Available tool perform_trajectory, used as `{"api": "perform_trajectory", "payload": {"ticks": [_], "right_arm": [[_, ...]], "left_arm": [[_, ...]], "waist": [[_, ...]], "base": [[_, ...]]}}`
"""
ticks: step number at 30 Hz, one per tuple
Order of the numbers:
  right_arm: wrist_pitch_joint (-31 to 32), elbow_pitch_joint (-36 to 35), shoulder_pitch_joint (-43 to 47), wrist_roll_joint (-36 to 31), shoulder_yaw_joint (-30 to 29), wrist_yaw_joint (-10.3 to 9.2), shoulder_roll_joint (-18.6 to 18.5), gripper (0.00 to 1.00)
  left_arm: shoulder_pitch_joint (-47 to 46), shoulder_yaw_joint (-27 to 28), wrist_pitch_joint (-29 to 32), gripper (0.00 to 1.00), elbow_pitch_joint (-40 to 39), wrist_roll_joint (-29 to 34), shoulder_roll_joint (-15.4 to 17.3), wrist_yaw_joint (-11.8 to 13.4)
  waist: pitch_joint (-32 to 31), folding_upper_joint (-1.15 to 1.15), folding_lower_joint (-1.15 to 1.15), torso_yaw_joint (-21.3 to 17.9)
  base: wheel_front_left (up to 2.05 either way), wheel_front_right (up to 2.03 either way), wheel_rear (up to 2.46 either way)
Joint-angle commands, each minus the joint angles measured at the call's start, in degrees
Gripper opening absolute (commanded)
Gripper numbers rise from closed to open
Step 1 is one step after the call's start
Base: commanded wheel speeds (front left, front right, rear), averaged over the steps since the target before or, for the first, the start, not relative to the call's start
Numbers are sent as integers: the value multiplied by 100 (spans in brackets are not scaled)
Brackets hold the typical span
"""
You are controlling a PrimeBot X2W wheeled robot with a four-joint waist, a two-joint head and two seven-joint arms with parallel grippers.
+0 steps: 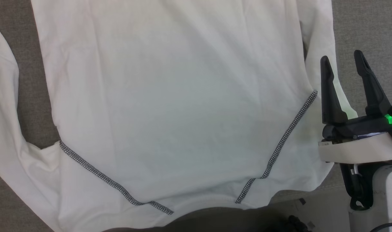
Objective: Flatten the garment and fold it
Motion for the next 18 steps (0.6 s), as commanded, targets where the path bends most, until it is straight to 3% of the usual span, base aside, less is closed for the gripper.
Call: {"api": "perform_trajectory", "payload": {"ticks": [1, 8, 18], "right_arm": [[11, -28, -101, -4, -18, -9, 4, 100], [-18, 73, -89, -13, -49, -9, 4, 100], [51, 283, 209, 33, -146, -9, 4, 100]], "left_arm": [[125, -122, 24, 0, 127, -71, -230, -67], [76, -205, -742, 0, 192, 157, -207, -428], [619, -123, -1675, 0, -41, 243, -93, -872]], "waist": [[-23, 0, 0, 24], [-366, 0, 0, 194], [-1580, 0, 0, 539]], "base": [[0, 0, 0], [0, 0, 0], [0, 0, 0]]}}
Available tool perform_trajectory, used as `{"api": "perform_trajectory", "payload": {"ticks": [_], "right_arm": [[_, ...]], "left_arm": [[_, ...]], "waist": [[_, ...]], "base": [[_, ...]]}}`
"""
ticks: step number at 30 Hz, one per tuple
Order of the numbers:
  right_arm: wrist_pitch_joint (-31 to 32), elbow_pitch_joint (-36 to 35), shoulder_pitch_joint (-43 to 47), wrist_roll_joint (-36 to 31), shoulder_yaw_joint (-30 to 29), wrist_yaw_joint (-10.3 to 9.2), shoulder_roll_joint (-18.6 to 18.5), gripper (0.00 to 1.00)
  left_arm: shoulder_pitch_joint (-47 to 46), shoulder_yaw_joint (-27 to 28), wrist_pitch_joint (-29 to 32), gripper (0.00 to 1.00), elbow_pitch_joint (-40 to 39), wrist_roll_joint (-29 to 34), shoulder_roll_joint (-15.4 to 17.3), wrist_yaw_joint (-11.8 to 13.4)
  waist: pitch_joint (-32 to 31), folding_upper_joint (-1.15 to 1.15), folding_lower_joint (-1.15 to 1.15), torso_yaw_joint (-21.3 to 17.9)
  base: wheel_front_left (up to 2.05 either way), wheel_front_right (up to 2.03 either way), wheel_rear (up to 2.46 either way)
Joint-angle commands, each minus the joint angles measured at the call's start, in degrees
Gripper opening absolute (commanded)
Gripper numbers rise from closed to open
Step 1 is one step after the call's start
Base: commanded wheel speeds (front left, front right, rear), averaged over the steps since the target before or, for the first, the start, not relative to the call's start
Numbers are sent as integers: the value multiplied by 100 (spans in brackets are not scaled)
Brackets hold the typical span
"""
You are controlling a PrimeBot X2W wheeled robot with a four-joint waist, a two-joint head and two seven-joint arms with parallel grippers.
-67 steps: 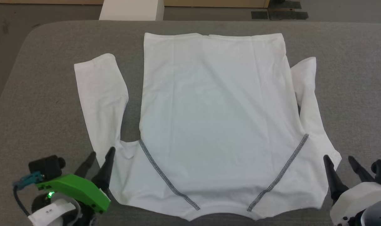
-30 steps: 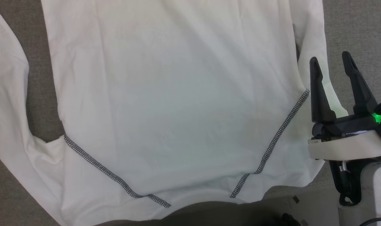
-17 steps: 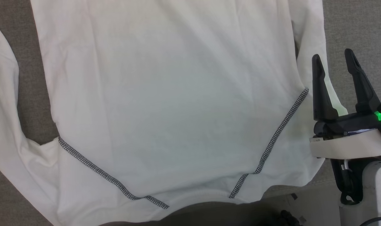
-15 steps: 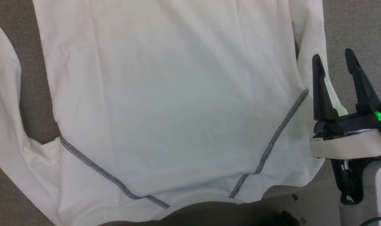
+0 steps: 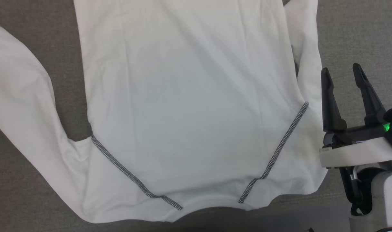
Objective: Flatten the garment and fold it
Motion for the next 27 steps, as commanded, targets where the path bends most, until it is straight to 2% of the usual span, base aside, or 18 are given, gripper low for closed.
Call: {"api": "perform_trajectory", "payload": {"ticks": [1, 7, 13, 16, 19, 23, 27], "right_arm": [[34, 47, 159, 49, -59, -9, 5, 100], [122, 116, 519, 136, -213, -9, 5, 100], [229, 13, 818, 182, -381, -9, 5, 100], [277, -62, 899, 209, -413, -9, 5, 100], [308, -121, 930, 243, -408, -9, 5, 100], [345, -189, 932, 282, -365, -9, 5, 100], [384, -235, 865, 303, -257, -9, 5, 100]], "left_arm": [[228, 21, -83, 0, -281, -9, 104, -91], [839, -69, 81, 0, -1456, -185, -23, -113], [1232, -685, 510, 0, -2916, -176, -430, 34], [1179, -1135, 600, 0, -3445, -119, -868, 143], [1042, -1676, 652, 0, -3580, -54, -1369, 150], [740, -2286, 532, 0, -3124, -35, -2220, 151], [435, -2643, 266, 0, -2177, -24, -2985, 148]], "waist": [[-815, 0, -1, 317], [-1476, 0, -1, 496], [-1878, 0, -1, 633], [-1952, 0, -1, 673], [-1964, 0, -1, 679], [-1889, 0, -1, 617], [-1735, 0, -1, 409]], "base": [[0, 0, 0], [0, 0, 0], [0, 0, 0], [0, 0, 0], [0, 0, 0], [0, 0, 0], [0, 0, 0]]}}
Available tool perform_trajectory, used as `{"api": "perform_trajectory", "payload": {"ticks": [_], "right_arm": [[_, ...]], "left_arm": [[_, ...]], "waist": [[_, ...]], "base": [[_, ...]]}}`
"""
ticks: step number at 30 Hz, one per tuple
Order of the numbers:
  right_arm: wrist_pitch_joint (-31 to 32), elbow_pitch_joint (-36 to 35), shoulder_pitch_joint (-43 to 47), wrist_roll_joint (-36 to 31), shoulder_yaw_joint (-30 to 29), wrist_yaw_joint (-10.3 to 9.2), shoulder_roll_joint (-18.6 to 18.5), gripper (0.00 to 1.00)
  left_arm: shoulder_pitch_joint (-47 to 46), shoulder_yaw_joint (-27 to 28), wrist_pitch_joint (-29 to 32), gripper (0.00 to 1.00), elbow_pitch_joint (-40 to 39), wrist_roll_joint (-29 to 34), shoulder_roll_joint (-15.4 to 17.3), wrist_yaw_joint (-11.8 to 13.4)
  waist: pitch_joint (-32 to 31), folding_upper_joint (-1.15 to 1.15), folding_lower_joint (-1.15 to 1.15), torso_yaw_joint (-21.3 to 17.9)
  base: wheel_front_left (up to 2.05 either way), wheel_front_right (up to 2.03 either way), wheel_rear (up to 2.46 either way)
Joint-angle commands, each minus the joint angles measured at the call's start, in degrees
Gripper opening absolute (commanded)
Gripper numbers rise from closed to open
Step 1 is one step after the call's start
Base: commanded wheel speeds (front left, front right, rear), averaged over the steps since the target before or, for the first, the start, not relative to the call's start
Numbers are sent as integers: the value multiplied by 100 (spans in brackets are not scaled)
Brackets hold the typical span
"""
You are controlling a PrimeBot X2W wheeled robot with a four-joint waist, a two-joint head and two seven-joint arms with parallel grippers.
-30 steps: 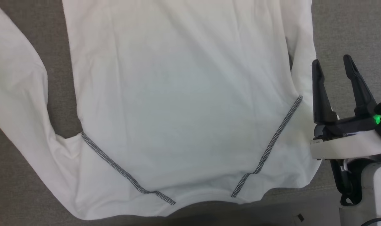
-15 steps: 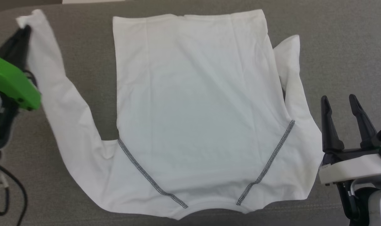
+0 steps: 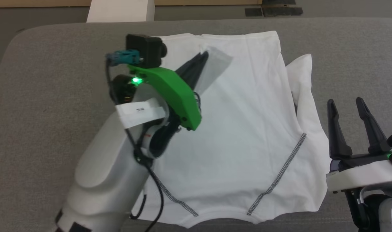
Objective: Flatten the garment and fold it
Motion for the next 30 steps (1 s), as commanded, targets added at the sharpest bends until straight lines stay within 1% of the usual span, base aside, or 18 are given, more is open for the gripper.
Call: {"api": "perform_trajectory", "payload": {"ticks": [1, 2, 4, 7, 10, 15, 20, 30], "right_arm": [[21, -28, -27, 41, 26, -9, 3, 100], [20, -26, -47, 45, 52, -9, 3, 100], [10, -1, -82, 68, 105, -9, 3, 100], [-33, 60, -117, 123, 168, -9, 3, 100], [-103, 142, -128, 181, 174, -9, 3, 100], [-217, 284, -209, 262, 263, -9, 3, 100], [-353, 437, -320, 363, 408, -9, 3, 100], [-617, 775, -517, 517, 633, -9, 3, 100]], "left_arm": [[-133, -51, -108, 0, 286, -15, -181, 5], [-215, -109, -197, 0, 582, 4, -334, 3], [-342, -238, -307, 0, 1100, 27, -518, -12], [-491, -473, -414, 0, 1731, 46, -673, -56], [-599, -769, -453, 0, 2237, -28, -758, -158], [-807, -1139, -621, 0, 2771, -224, -791, -169], [-1099, -1612, -778, 0, 3151, -512, -794, -66], [-1293, -2565, -775, 0, 3776, -1026, -795, -22]], "waist": [[187, 0, 0, -233], [228, 0, 0, -307], [301, 0, 0, -465], [402, 0, 0, -680], [501, 0, 0, -860], [653, 0, 0, -1154], [810, 0, 0, -1435], [1085, 0, 0, -1825]], "base": [[0, 0, 0], [0, 0, 0], [0, 0, 0], [0, 0, 0], [0, 0, 0], [0, 0, 0], [0, 0, 0], [0, 0, 0]]}}
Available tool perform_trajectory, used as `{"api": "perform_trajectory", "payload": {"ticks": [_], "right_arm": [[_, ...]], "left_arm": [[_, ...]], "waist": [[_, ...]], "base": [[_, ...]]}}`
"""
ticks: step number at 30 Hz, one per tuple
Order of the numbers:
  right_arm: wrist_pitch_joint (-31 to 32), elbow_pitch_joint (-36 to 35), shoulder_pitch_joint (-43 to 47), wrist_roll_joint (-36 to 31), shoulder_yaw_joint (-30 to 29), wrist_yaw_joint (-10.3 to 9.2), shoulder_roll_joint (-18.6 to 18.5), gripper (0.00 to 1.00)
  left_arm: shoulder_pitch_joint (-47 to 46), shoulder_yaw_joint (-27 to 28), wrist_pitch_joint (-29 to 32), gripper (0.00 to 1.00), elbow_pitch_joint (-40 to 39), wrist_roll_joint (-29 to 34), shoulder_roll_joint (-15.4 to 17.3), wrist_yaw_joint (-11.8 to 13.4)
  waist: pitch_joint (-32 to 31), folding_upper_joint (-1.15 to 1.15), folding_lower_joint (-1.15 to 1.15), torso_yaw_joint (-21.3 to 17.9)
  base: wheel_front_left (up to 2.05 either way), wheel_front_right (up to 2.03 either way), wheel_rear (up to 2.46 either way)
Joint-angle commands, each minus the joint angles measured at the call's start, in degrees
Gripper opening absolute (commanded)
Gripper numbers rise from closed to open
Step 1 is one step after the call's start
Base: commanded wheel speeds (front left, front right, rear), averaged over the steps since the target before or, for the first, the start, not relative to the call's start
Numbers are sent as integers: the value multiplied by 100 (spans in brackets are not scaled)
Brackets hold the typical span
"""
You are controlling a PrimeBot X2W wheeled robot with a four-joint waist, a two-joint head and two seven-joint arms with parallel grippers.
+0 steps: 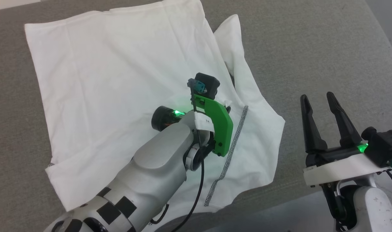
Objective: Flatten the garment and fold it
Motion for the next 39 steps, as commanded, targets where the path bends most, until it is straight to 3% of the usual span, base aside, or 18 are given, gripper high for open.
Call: {"api": "perform_trajectory", "payload": {"ticks": [1, 6, 7, 8, 9, 12, 16, 22, 25, 28, 30, 35, 39], "right_arm": [[-61, 40, -101, 43, 22, -9, 4, 100], [-150, 143, -143, 62, 41, -9, 4, 100], [-160, 157, -145, 61, 36, -9, 4, 100], [-169, 174, -145, 59, 27, -9, 4, 100], [-176, 190, -144, 54, 14, -9, 4, 100], [-183, 213, -151, 37, -21, -9, 4, 100], [-152, 202, -153, -22, -91, -9, 4, 100], [24, 106, -178, -225, -303, -9, 4, 100], [176, 85, -265, -346, -428, -9, 4, 100], [341, 125, -421, -467, -543, -9, 4, 100], [496, 204, -613, -507, -638, -9, 4, 100], [829, 608, -1286, -520, -877, -9, -133, 100], [1112, 1214, -1931, -436, -1029, -9, -363, 100]], "left_arm": [[-138, -91, 3, 0, 105, -18, -9, 31], [-158, -399, 174, 0, 474, -194, -9, -42], [-144, -445, 256, 12, 531, -251, -9, -52], [-139, -520, 366, 73, 593, -301, -9, -74], [-141, -602, 465, 100, 644, -334, -9, -107], [-178, -693, 468, 100, 673, -426, -9, -172], [-271, -636, 15, 100, 510, -558, -9, -253], [-361, -208, -1526, 100, 183, -547, 20, -351], [-271, 56, -2349, 100, 20, -443, 261, -321], [-116, 339, -2712, 100, -225, -289, 569, -183], [96, 679, -2789, 100, -576, -69, 873, -36], [1059, 2148, -2799, 100, -2025, 863, 1418, 254], [1874, 3113, -2800, 100, -2775, 1537, 1582, 250]], "waist": [[145, 0, 0, -168], [190, 0, 0, -225], [190, 0, 0, -222], [186, 0, 0, -215], [178, 0, 0, -199], [136, 0, 0, -117], [25, 0, 0, 65], [-147, 0, 0, 488], [-215, 0, 0, 705], [-249, 0, 0, 888], [-252, 0, 0, 1034], [-166, 0, 0, 1380], [-46, 0, 0, 1637]], "base": [[0, 0, 0], [0, 0, 0], [0, 0, 0], [0, 0, 0], [0, 0, 0], [0, 0, 0], [0, 0, 0], [0, 0, 0], [0, 0, 0], [0, 0, 0], [0, 0, 0], [0, 0, 0], [0, 0, 0]]}}
